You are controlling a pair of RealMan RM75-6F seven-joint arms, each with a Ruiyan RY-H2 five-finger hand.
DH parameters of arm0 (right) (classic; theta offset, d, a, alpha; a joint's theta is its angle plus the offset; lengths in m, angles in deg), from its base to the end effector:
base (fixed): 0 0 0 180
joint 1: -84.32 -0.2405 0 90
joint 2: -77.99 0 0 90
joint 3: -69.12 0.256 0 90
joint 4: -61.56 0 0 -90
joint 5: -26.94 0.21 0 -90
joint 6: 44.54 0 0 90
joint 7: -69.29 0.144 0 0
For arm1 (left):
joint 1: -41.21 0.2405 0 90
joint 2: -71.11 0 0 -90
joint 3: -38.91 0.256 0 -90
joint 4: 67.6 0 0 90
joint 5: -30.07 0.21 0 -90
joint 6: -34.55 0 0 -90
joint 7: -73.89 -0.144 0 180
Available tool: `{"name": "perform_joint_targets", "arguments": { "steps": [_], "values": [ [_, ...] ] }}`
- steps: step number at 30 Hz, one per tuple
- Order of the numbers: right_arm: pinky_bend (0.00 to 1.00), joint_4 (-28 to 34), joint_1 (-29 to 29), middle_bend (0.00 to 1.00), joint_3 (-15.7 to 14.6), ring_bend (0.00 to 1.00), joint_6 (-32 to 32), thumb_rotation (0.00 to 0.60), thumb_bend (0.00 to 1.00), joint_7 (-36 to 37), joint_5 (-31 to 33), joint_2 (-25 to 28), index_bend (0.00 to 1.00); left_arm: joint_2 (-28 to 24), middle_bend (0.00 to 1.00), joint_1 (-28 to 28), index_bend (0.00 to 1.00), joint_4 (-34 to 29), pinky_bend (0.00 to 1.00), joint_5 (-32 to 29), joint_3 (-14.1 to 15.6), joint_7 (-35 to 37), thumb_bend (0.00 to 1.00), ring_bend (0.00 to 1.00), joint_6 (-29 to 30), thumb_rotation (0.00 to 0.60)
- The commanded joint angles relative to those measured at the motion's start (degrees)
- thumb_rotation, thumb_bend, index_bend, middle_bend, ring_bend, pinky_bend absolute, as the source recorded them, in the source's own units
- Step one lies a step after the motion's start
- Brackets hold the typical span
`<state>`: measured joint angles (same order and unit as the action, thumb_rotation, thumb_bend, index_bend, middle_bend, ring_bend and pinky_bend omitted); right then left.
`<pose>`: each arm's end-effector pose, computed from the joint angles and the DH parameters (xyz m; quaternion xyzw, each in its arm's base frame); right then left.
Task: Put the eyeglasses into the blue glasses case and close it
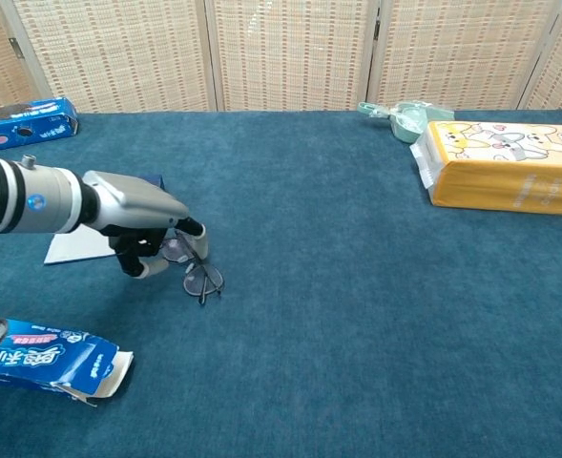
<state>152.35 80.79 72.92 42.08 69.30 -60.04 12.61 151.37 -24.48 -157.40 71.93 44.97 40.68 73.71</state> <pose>-0.3134 -0.1774 0.1594 0.5867 -0.3768 0.3976 0.5963 -0.1304 0.3529 -0.0259 -0.8832 -0.2847 -0.1441 0.3437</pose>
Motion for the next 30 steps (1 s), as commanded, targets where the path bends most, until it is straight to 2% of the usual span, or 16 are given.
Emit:
{"name": "perform_joint_targets", "arguments": {
  "steps": [1,9,17,21,30],
  "values": [
    [0.22,0.2,0.0,0.41,0.0,0.31,0.0,0.6,0.3,-0.2,-0.1,0.1,0.12,-1.0,1.0,0.9,0.26,-0.7,1.0,0.1,0.2,1.1,0.59,1.0,0.9,0.6],
    [0.22,0.8,-0.2,0.41,0.0,0.31,0.0,0.6,0.3,-0.7,-0.3,0.3,0.12,0.6,1.0,7.1,0.29,1.8,1.0,14.2,-1.6,9.2,0.57,1.0,6.5,0.6],
    [0.22,1.0,0.0,0.41,0.0,0.31,0.0,0.6,0.3,-1.0,0.0,0.4,0.12,4.7,1.0,10.4,0.38,7.9,1.0,23.4,-2.1,11.5,0.4,1.0,10.6,0.6],
    [0.22,0.9,-0.1,0.41,-0.1,0.31,-0.6,0.6,0.3,-0.8,0.3,0.4,0.12,6.6,1.0,11.3,0.4,11.3,1.0,25.8,-2.3,12.2,0.4,1.0,10.9,0.6],
    [0.22,0.5,-0.3,0.41,0.0,0.31,-0.9,0.6,0.3,-0.5,0.5,0.2,0.12,8.8,1.0,12.4,0.45,15.0,1.0,27.3,-3.8,13.4,0.4,1.0,9.5,0.6]
  ]
}}
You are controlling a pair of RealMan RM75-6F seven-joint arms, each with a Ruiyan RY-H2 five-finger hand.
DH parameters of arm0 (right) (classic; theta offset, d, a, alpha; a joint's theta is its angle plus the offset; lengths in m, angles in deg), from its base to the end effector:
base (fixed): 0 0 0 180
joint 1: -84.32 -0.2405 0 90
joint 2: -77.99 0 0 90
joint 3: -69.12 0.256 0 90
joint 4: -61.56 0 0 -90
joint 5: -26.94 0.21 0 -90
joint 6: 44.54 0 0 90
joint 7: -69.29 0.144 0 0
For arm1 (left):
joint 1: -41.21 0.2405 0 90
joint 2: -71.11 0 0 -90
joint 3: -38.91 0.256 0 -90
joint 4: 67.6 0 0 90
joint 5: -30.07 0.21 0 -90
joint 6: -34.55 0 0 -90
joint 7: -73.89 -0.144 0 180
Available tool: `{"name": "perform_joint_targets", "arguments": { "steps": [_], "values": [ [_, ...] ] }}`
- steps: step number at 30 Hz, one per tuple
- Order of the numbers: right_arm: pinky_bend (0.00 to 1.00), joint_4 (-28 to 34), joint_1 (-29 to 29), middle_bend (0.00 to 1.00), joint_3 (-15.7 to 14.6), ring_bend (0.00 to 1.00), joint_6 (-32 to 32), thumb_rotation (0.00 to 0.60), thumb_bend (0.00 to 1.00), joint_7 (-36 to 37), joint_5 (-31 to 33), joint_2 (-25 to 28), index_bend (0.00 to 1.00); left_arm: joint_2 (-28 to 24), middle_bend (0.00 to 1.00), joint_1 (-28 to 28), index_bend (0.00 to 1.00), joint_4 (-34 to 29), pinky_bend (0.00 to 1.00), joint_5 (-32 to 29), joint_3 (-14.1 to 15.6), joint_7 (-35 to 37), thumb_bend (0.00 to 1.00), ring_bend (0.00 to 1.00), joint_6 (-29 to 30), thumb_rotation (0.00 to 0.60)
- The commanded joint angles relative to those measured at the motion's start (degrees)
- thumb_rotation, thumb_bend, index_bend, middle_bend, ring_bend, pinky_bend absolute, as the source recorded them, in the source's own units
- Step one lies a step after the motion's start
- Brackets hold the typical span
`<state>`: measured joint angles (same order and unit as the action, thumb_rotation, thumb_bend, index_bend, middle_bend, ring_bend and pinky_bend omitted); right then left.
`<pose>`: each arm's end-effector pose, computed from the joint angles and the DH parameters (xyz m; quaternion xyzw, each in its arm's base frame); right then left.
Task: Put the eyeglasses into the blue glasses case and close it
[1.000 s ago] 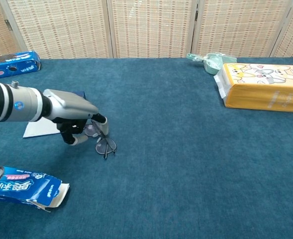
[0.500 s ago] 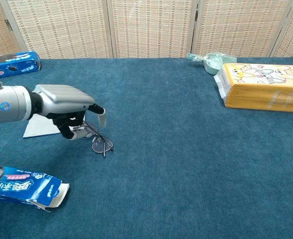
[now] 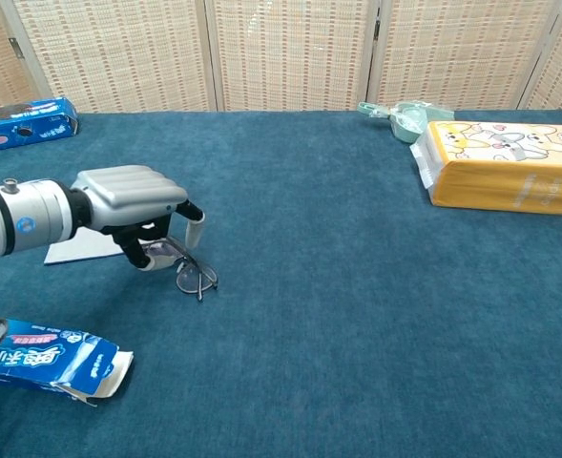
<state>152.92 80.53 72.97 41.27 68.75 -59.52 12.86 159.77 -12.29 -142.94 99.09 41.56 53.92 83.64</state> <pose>-0.3130 -0.1789 0.1587 0.5885 -0.3802 0.3924 0.5960 -0.1534 0.3559 -0.0397 -0.8608 -0.2291 -0.2631 0.3706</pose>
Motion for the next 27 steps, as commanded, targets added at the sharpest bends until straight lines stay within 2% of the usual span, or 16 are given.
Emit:
{"name": "perform_joint_targets", "arguments": {
  "steps": [1,11,27],
  "values": [
    [0.22,-0.1,0.0,0.41,0.0,0.31,-0.1,0.6,0.3,0.1,0.1,-0.1,0.12,0.6,1.0,0.3,0.45,0.7,1.0,0.2,-0.6,0.2,0.4,1.0,-0.6,0.6],
    [0.22,-0.6,0.1,0.42,0.0,0.31,-0.2,0.6,0.3,0.5,0.4,-0.3,0.12,2.2,1.0,0.6,0.46,2.7,1.0,0.5,-2.1,-0.4,0.4,1.0,-2.5,0.6],
    [0.22,-0.4,0.0,0.42,-0.1,0.31,-0.4,0.6,0.3,0.3,0.4,-0.3,0.12,3.7,1.0,1.7,0.57,5.2,1.0,1.7,-4.0,0.5,0.4,1.0,-2.9,0.6]
  ]
}}
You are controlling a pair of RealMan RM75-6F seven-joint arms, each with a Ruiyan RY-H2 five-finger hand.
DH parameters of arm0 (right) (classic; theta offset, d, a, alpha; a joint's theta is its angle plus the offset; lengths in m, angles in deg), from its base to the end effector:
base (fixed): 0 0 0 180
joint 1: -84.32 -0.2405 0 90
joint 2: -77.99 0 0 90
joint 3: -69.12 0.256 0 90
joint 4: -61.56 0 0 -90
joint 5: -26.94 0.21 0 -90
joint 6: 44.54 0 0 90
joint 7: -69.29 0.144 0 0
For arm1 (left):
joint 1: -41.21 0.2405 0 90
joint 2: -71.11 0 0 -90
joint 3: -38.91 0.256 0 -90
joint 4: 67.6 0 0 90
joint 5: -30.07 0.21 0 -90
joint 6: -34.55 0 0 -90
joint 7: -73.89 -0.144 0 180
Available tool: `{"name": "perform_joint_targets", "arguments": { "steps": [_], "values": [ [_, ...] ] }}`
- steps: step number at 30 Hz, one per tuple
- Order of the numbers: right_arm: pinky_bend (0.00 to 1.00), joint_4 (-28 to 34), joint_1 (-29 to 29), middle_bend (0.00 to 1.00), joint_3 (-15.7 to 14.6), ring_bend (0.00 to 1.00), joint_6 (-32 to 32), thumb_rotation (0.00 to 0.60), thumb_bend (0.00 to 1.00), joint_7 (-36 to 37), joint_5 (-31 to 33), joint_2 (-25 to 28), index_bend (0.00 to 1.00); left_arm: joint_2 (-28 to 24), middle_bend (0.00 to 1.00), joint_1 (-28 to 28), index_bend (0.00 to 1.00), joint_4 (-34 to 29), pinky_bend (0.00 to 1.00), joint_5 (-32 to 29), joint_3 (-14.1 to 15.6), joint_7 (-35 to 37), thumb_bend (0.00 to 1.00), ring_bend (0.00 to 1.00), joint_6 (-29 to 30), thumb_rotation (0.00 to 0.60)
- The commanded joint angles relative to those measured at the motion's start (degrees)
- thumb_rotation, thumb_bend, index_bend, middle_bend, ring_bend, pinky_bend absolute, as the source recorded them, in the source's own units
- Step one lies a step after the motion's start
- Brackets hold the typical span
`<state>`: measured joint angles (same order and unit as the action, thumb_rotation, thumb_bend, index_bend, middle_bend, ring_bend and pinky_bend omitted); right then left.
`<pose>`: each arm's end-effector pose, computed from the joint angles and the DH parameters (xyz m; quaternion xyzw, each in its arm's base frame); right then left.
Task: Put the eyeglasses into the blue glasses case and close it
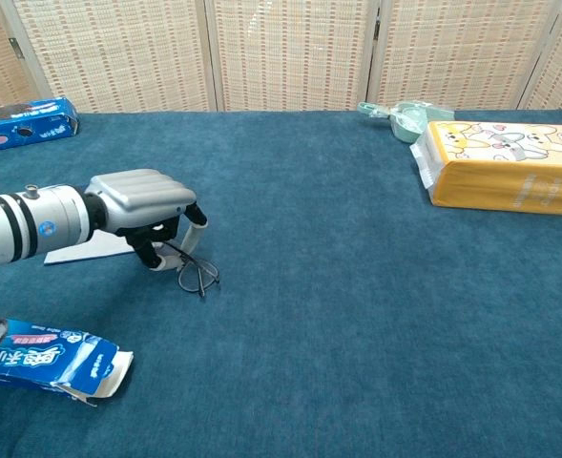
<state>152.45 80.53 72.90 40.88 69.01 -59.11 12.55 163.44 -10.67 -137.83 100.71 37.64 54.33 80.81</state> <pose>-0.3156 -0.1787 0.1570 0.5873 -0.3847 0.3893 0.5963 -0.1535 0.3646 -0.0527 -0.8543 -0.2376 -0.2669 0.3774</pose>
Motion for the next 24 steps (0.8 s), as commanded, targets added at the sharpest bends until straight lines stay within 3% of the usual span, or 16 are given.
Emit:
{"name": "perform_joint_targets", "arguments": {
  "steps": [1,13,24],
  "values": [
    [0.22,0.0,0.0,0.42,0.0,0.31,0.0,0.6,0.3,0.0,0.0,0.0,0.12,0.1,1.0,0.2,0.58,0.2,1.0,0.2,-0.1,0.1,0.4,1.0,-0.1,0.6],
    [0.22,0.4,0.1,0.42,0.0,0.31,0.2,0.6,0.3,-0.3,-0.1,0.1,0.12,-1.5,1.0,1.6,0.63,-1.2,1.0,-0.2,-1.5,1.7,0.45,1.0,0.2,0.6],
    [0.22,0.4,0.0,0.42,0.0,0.31,0.2,0.6,0.3,-0.3,-0.2,0.2,0.12,-6.1,1.0,2.7,0.66,-3.5,1.0,-5.0,-3.9,1.8,0.45,1.0,-0.7,0.6]
  ]
}}
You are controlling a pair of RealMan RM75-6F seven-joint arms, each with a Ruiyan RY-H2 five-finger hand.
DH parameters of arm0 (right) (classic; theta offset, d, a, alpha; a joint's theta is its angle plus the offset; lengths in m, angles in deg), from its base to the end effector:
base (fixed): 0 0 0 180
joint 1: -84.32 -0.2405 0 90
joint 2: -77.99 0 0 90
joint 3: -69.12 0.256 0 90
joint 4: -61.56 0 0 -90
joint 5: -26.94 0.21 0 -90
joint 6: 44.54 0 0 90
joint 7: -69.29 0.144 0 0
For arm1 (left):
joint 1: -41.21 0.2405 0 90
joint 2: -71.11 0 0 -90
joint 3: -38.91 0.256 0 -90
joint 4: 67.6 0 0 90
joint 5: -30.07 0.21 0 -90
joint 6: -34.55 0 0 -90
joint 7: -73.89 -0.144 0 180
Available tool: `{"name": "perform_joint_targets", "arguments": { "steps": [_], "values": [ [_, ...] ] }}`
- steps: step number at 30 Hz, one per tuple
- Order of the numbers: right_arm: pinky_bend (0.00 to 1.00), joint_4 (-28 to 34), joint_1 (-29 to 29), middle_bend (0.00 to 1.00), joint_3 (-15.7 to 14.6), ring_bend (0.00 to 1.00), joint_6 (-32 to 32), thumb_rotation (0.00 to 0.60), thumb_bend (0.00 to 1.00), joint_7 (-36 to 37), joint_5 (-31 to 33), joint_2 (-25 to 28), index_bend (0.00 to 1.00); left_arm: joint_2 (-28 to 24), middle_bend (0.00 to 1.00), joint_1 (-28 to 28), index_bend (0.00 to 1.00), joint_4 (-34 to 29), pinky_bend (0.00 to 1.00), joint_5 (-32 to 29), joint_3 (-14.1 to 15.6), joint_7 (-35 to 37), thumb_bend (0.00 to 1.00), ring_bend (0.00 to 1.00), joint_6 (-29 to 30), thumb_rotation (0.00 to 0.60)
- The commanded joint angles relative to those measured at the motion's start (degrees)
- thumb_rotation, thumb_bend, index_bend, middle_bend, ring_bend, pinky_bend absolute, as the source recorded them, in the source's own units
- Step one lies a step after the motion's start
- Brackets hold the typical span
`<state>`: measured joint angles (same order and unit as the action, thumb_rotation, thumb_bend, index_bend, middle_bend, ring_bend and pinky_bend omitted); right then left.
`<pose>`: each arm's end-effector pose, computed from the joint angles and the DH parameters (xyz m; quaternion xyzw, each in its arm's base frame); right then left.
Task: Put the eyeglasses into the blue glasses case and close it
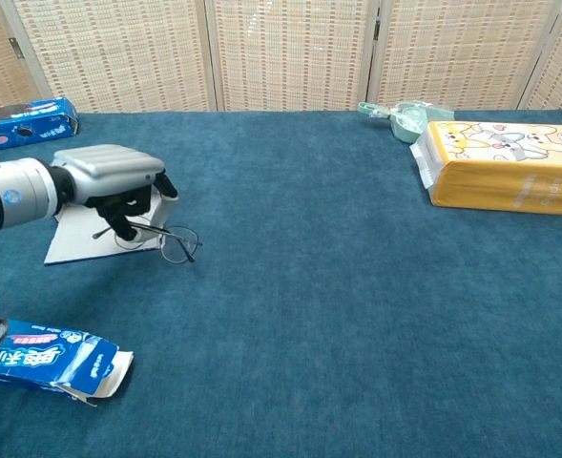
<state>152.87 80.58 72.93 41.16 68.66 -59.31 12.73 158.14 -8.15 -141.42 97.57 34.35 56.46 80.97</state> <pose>-0.3138 -0.1785 0.1579 0.5877 -0.3820 0.3906 0.5967 -0.1667 0.3766 -0.0167 -0.8176 -0.2900 -0.2830 0.4090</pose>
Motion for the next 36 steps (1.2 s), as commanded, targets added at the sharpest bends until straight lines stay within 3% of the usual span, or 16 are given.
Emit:
{"name": "perform_joint_targets", "arguments": {
  "steps": [1,12,18,26,30,36],
  "values": [
    [0.22,-0.1,-0.1,0.42,0.0,0.31,-0.1,0.6,0.3,0.1,0.0,0.0,0.12,-1.0,1.0,0.1,0.66,0.3,1.0,-2.8,-0.9,-0.4,0.45,1.0,-1.3,0.6],
    [0.22,-0.4,0.0,0.42,-0.1,0.31,-0.2,0.6,0.3,0.3,0.2,-0.1,0.12,0.9,1.0,-0.6,0.62,7.8,1.0,-13.8,-3.6,-2.1,0.45,1.0,-5.1,0.6],
    [0.22,-0.4,0.0,0.42,0.0,0.31,-0.3,0.6,0.3,0.4,0.3,-0.1,0.12,0.6,1.0,-1.1,0.35,8.0,1.0,-18.9,-3.7,-4.6,0.45,1.0,-6.5,0.6],
    [0.22,-0.6,-0.3,0.42,0.1,0.31,-0.6,0.6,0.3,0.5,0.3,-0.3,0.12,-0.3,1.0,-1.8,0.08,5.8,1.0,-23.6,-3.3,-8.1,0.44,0.99,-5.4,0.6],
    [0.22,-0.7,-0.3,0.42,0.0,0.31,-0.6,0.6,0.3,0.6,0.3,-0.4,0.12,0.3,1.0,-1.9,0.0,6.2,1.0,-24.5,-3.0,-9.2,0.39,0.99,-4.2,0.6],
    [0.22,-0.9,-0.1,0.43,0.1,0.31,-0.4,0.6,0.3,0.8,0.4,-0.3,0.12,0.5,1.0,-2.3,0.0,6.2,1.0,-25.8,-2.9,-10.9,0.26,0.99,-3.2,0.6]
  ]
}}
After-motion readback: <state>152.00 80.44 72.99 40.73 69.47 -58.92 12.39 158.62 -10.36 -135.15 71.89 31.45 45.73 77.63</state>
